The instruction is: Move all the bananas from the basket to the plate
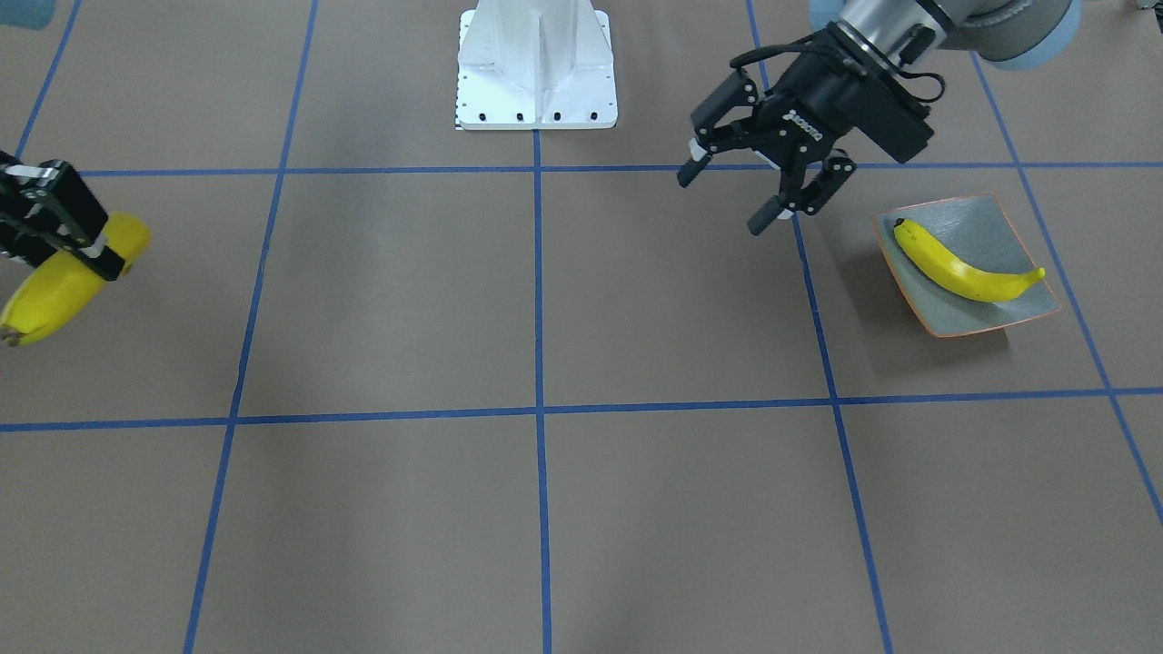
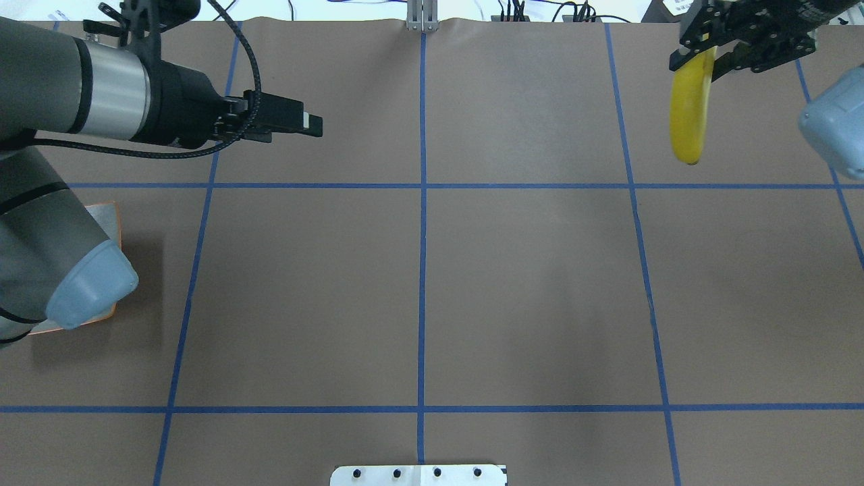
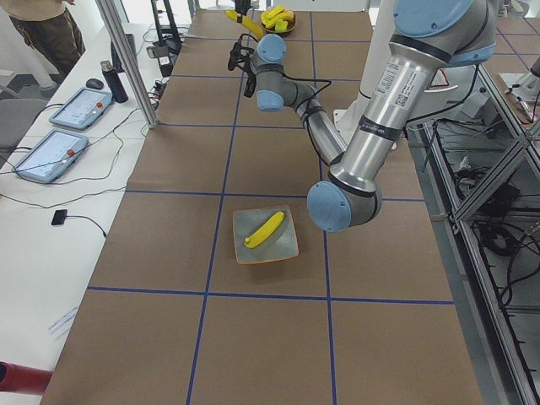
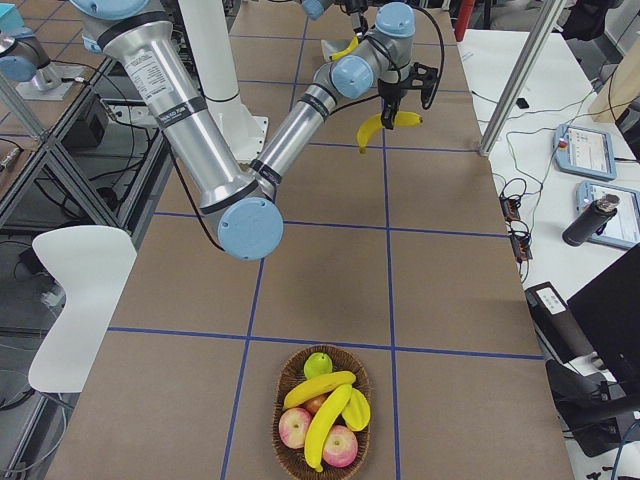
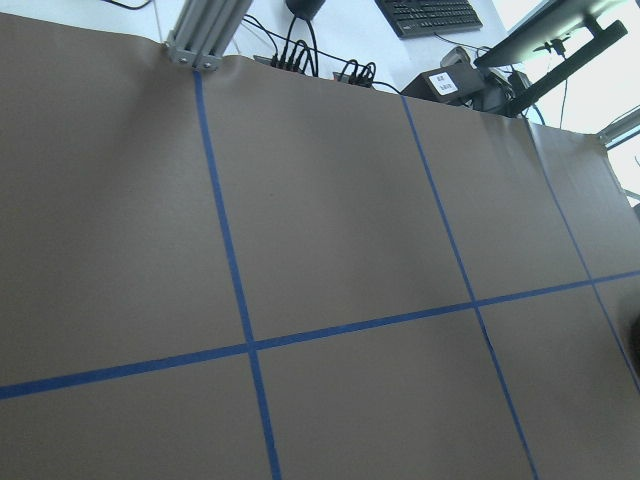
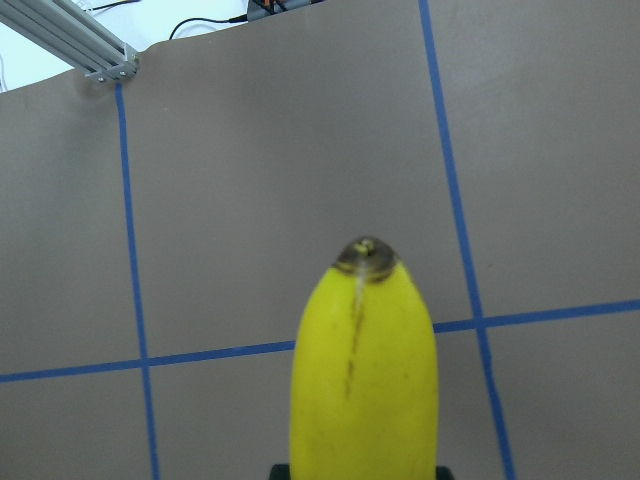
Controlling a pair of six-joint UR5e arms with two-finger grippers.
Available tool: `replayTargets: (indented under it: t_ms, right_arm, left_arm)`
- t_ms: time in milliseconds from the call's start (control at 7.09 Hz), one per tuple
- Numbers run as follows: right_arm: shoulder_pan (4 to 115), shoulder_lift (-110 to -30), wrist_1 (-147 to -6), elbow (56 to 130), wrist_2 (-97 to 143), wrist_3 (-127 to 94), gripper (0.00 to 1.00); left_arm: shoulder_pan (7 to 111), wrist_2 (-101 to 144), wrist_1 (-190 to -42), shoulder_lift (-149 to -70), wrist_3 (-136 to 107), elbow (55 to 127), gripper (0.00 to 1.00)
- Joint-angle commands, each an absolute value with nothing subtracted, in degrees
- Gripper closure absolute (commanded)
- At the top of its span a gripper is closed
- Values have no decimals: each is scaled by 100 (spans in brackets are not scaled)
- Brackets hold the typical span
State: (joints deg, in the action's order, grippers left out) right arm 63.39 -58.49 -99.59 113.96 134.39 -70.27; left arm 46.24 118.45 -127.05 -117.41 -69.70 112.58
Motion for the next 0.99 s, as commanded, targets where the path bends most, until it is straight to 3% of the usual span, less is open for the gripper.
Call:
replayTargets:
  t_ms: [0,847]
  right_arm:
    - [5733,-5328,-9975,11330,13141,-8442,100]
    - [5054,-4264,-10002,11030,12824,-9833,100]
  left_arm:
    - [4466,11848,-12850,-11987,-6979,11163,0]
    - [3912,11830,-13833,-12498,-6996,10495,0]
